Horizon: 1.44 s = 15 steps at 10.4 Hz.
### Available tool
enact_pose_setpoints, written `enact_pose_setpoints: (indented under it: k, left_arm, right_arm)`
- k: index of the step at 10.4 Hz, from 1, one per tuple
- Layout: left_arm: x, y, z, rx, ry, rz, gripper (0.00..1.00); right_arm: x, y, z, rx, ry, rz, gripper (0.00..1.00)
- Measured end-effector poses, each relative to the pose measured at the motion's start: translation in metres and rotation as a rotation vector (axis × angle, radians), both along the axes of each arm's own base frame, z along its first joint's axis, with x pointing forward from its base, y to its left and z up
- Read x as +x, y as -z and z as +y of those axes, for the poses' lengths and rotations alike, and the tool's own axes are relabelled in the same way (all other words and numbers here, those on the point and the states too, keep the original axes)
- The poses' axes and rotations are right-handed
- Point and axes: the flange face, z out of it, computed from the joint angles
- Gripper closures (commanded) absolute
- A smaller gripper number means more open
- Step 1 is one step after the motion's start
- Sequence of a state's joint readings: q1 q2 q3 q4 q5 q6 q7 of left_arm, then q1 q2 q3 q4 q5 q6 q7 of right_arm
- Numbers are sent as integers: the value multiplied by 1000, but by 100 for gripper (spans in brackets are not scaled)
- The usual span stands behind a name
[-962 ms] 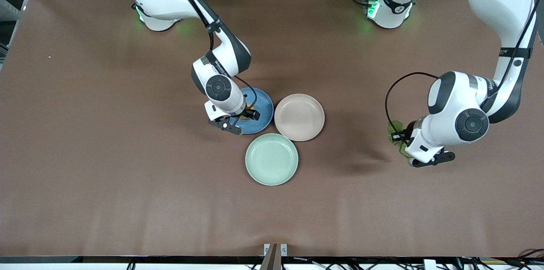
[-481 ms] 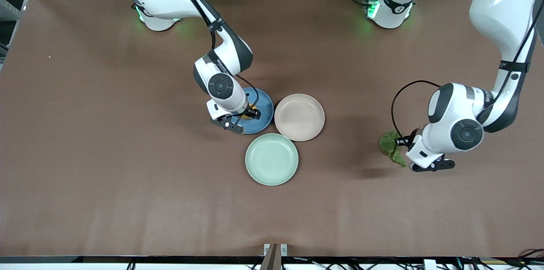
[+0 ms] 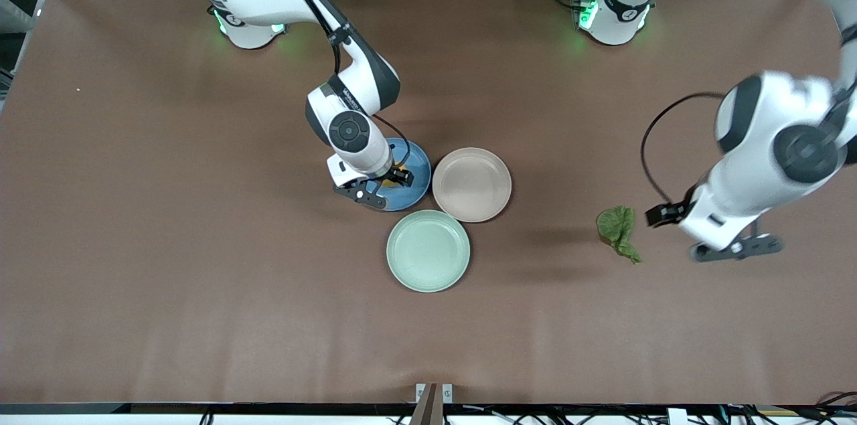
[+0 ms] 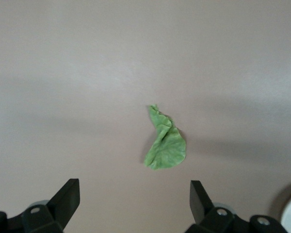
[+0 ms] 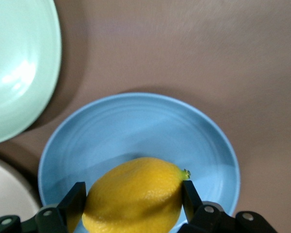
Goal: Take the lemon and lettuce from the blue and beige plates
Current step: 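Lift the lemon with the right gripper while the left gripper withdraws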
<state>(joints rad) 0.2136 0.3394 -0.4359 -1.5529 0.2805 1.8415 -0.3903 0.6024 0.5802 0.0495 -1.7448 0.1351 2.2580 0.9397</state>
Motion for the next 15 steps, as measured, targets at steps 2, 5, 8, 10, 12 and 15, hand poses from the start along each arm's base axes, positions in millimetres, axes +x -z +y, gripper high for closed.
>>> enact_pose_setpoints:
  k: [2, 5, 8, 10, 12, 15]
  left_arm:
    - [-21, -62, -4, 6, -14, -56, 0]
    - [-51, -123, -17, -50, -29, -119, 0]
    - [-77, -168, -24, -68, -37, -165, 0]
    - [-92, -190, -20, -51, -50, -146, 0]
    - [-103, -204, -20, -74, -54, -106, 0]
    - [-106, -208, -14, -70, 92, -77, 0]
  right_arm:
    - [19, -35, -32, -7, 6, 9, 86]
    - [53, -62, -95, -74, -30, -35, 85]
    - [85, -60, -168, -74, -134, -41, 84]
    - [109, -55, -249, -58, -200, -36, 82]
    - [124, -45, -321, -39, -290, -56, 82]
    - [137, -7, -388, -37, -388, -108, 77]
